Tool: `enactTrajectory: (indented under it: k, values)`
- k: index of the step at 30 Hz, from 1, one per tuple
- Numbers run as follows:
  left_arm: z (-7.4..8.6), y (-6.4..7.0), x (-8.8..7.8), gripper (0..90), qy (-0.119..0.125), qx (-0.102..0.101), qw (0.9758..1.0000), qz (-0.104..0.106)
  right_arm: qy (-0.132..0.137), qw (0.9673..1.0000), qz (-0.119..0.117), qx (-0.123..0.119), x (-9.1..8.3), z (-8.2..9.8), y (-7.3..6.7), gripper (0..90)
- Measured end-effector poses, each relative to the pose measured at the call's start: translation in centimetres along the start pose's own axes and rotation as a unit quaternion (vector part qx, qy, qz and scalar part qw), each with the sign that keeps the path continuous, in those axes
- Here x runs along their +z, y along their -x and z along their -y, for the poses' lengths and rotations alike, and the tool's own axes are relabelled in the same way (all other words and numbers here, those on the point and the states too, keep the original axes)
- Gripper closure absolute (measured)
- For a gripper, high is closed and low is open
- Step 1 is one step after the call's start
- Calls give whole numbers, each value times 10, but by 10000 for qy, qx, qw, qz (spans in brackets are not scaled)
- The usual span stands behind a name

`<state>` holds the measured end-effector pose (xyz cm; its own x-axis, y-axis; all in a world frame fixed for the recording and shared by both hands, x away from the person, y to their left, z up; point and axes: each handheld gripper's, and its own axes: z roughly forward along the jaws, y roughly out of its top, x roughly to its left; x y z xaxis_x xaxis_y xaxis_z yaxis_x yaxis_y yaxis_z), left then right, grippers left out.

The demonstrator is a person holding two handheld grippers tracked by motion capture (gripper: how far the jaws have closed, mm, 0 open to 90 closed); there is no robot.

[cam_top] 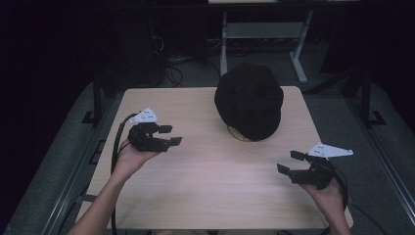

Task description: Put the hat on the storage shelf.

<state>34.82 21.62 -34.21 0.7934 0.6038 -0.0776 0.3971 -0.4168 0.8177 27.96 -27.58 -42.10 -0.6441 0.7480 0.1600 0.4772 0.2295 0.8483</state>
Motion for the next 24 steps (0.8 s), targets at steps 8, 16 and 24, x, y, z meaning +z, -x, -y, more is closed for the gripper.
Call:
enactTrajectory:
  k: [8,16,24]
  values:
    - [12,3,-3,362,12,36,10000,-67,-29,10000,-3,-8,1,0,-1,211]
    - [27,5,-4,347,-6,34,9999,-143,-67,10000,-28,-17,3,1,-1,211]
    - [44,9,-5,319,-23,22,9995,-311,-127,9999,-39,-49,5,2,-3,211]
